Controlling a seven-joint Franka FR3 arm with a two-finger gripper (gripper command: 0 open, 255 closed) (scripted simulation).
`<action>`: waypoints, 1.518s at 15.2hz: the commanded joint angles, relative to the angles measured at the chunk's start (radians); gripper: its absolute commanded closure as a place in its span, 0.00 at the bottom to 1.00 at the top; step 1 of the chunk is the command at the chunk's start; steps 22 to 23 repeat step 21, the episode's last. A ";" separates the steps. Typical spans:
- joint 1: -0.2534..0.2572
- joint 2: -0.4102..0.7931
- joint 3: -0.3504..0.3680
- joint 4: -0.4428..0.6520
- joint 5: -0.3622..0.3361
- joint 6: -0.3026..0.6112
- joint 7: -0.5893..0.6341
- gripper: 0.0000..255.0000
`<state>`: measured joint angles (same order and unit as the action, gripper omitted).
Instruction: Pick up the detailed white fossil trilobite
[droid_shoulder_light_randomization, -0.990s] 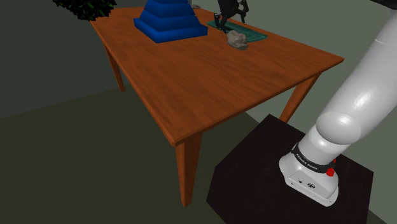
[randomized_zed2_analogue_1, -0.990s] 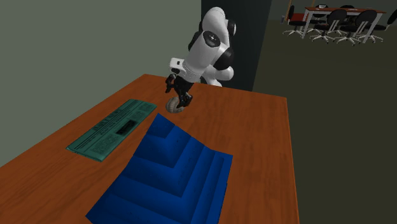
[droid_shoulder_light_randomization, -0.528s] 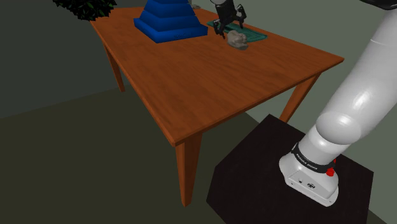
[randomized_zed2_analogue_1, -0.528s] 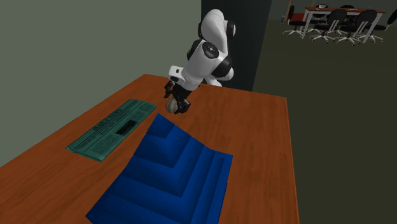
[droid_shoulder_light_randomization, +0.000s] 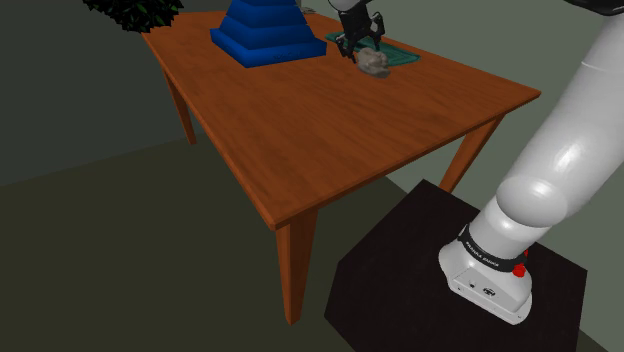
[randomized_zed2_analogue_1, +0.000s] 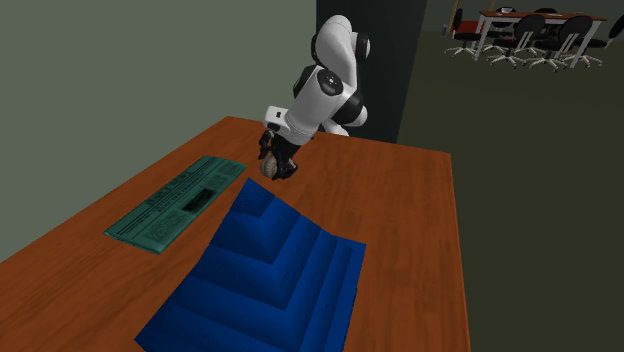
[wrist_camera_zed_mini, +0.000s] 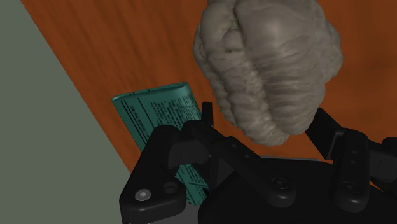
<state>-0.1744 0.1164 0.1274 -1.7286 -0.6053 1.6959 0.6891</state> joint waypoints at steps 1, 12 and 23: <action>0.000 0.002 0.000 -0.001 0.001 0.000 0.000 1.00; 0.005 -0.006 0.003 0.091 0.008 -0.087 -0.050 1.00; 0.011 0.003 0.006 0.193 0.007 -0.169 -0.096 1.00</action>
